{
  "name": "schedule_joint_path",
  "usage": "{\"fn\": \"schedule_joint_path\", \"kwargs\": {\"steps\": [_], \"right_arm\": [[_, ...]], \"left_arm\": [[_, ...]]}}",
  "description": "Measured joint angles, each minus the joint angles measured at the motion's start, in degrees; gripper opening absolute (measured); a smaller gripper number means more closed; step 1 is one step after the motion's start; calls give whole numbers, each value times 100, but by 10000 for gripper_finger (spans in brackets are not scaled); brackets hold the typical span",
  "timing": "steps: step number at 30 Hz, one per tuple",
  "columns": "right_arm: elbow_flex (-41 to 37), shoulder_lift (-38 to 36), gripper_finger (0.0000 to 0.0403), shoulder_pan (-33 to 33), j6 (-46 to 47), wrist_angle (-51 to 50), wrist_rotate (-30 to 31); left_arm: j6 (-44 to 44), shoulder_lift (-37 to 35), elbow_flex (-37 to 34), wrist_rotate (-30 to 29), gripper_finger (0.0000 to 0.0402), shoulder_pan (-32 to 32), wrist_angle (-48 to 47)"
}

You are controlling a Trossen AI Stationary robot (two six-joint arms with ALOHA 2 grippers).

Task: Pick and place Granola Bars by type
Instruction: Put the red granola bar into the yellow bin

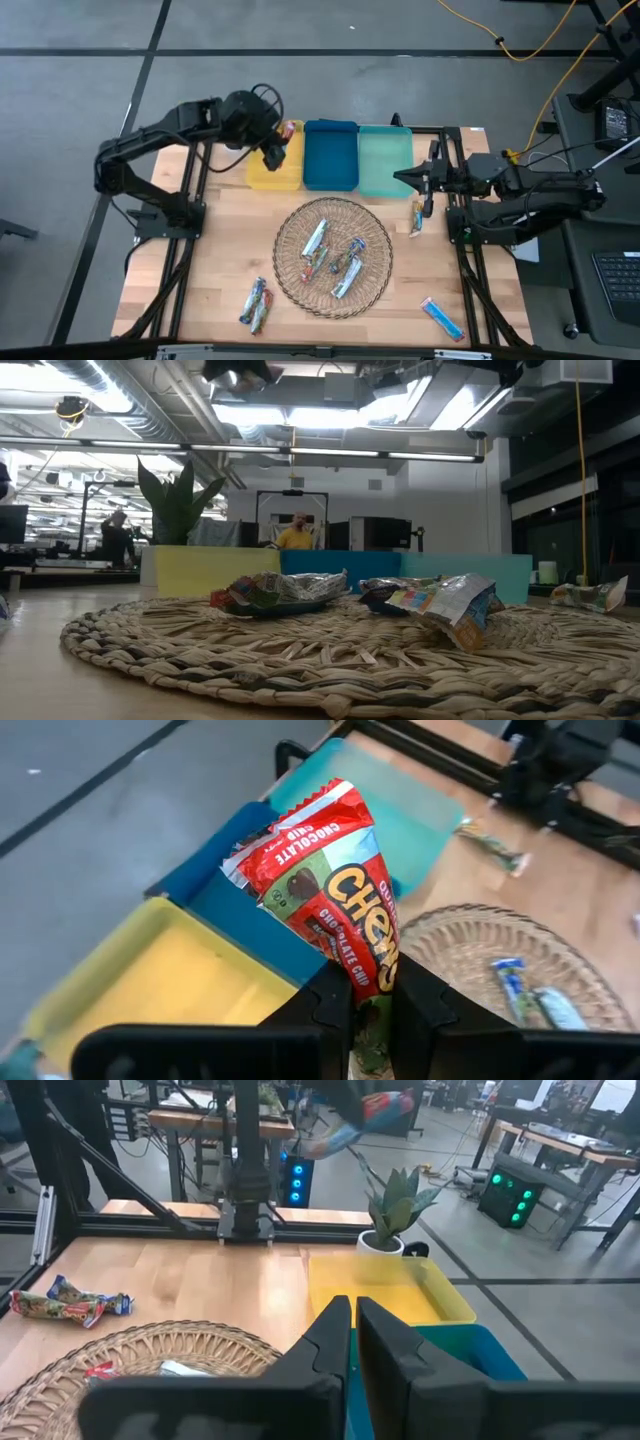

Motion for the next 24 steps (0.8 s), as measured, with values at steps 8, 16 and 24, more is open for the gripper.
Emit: {"fn": "schedule_joint_path", "kwargs": {"steps": [8,16,24], "right_arm": [[0,6,26,-1,-2,1,0],[0,6,26,0,-2,-7,-2],[0,6,26,-1,11,-73,-62]], "left_arm": [[279,333,146,62,33,615,-97],[452,971,146,-244,33,1033,-442],[820,1696,146,-90,33,1374,-420]]}}
